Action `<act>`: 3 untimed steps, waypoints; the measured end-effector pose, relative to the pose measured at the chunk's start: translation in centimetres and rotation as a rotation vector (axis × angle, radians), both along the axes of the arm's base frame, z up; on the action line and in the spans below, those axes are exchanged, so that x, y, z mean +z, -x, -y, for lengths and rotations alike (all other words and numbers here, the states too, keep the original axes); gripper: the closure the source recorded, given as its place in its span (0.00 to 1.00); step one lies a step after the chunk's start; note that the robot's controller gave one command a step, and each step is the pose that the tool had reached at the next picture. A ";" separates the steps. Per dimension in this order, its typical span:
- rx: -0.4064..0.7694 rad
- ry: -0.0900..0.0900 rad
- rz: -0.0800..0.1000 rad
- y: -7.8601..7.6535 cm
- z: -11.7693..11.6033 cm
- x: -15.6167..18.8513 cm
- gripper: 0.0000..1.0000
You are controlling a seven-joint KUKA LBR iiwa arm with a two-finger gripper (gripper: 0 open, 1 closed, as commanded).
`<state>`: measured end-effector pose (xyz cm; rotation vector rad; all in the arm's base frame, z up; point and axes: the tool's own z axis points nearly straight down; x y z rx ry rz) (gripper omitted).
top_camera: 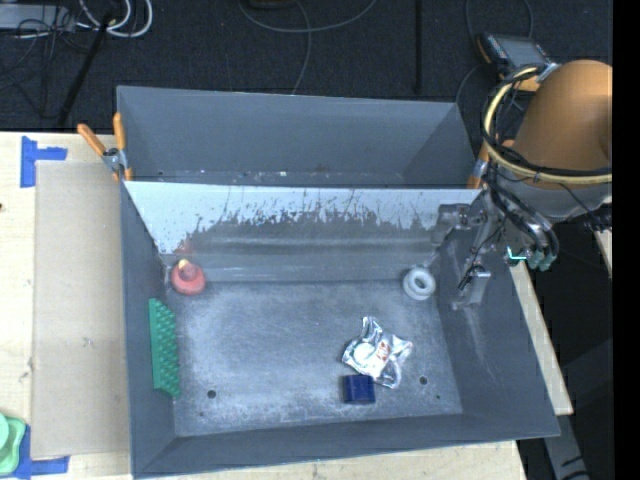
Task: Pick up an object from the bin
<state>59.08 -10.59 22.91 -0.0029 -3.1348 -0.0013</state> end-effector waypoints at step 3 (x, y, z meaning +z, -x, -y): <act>0.562 -0.002 0.006 6.6 -7.4 -16.0 1.00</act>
Offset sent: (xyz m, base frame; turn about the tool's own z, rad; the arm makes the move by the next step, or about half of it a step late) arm -0.0686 0.0302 -0.1280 -0.4204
